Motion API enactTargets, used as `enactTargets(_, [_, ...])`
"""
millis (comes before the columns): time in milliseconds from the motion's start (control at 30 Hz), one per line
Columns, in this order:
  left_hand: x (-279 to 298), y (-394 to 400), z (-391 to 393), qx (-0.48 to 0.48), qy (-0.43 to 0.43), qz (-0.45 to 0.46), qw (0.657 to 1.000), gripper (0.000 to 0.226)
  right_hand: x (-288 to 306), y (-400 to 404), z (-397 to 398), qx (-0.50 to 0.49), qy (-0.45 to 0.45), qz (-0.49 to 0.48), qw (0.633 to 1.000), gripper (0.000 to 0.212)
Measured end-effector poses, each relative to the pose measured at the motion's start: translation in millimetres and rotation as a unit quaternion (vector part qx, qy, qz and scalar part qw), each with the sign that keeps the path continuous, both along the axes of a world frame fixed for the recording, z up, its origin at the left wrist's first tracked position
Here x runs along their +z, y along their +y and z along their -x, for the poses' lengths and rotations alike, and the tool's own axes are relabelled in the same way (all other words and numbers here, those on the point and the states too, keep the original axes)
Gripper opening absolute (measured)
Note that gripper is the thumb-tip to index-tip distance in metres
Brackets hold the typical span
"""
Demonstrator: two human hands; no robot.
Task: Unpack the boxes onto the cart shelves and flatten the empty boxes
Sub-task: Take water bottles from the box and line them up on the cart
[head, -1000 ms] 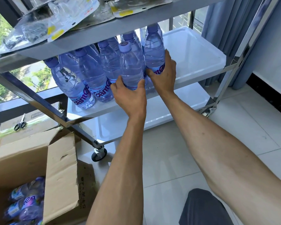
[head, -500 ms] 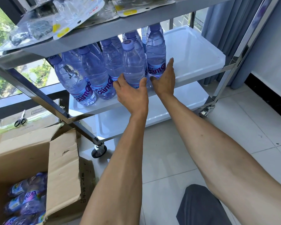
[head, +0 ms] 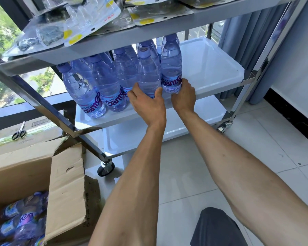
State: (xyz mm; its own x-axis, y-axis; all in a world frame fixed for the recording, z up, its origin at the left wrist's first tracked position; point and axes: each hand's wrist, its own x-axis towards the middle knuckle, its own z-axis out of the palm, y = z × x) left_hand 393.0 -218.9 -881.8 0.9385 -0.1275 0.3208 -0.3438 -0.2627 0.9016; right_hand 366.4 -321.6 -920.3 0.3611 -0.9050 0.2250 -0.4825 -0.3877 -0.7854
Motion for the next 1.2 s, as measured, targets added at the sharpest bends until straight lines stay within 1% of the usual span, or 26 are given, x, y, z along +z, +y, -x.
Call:
enactTargets(400, [2.4, -18.3, -8.6, 0.017, 0.0, -0.032, 0.999, 0.073, -2.8, 1.3, 0.1, 0.004, -0.03, -0.011, 0.999, 0.041])
enactTargets(567, [0.7, -23.2, -13.3, 0.016, 0.005, -0.027, 1.0, 0.075, -3.8, 2.2, -1.5, -0.001, -0.03, -0.018, 0.999, 0.043])
enactTargets(733, [-0.5, -22.9, -9.9, 0.008, 0.002, -0.011, 1.0, 0.076, -2.5, 3.1, 0.2, -0.002, -0.035, -0.01, 0.999, 0.04])
enactTargets(900, [-8.3, -12.3, -7.7, 0.019, -0.012, -0.035, 0.999, 0.063, -2.8, 4.6, 1.2, 0.0, -0.031, -0.012, 0.999, 0.037])
enactTargets(1067, [-10.0, -15.5, -10.4, 0.033, -0.004, -0.069, 0.997, 0.06, -2.5, 4.7, 0.8, -0.001, -0.039, -0.014, 0.999, 0.041])
enactTargets(1200, [-13.3, -17.9, -14.8, 0.031, -0.002, -0.079, 0.996, 0.054, -3.4, 4.9, 0.8, -0.001, -0.04, -0.014, 0.999, 0.043])
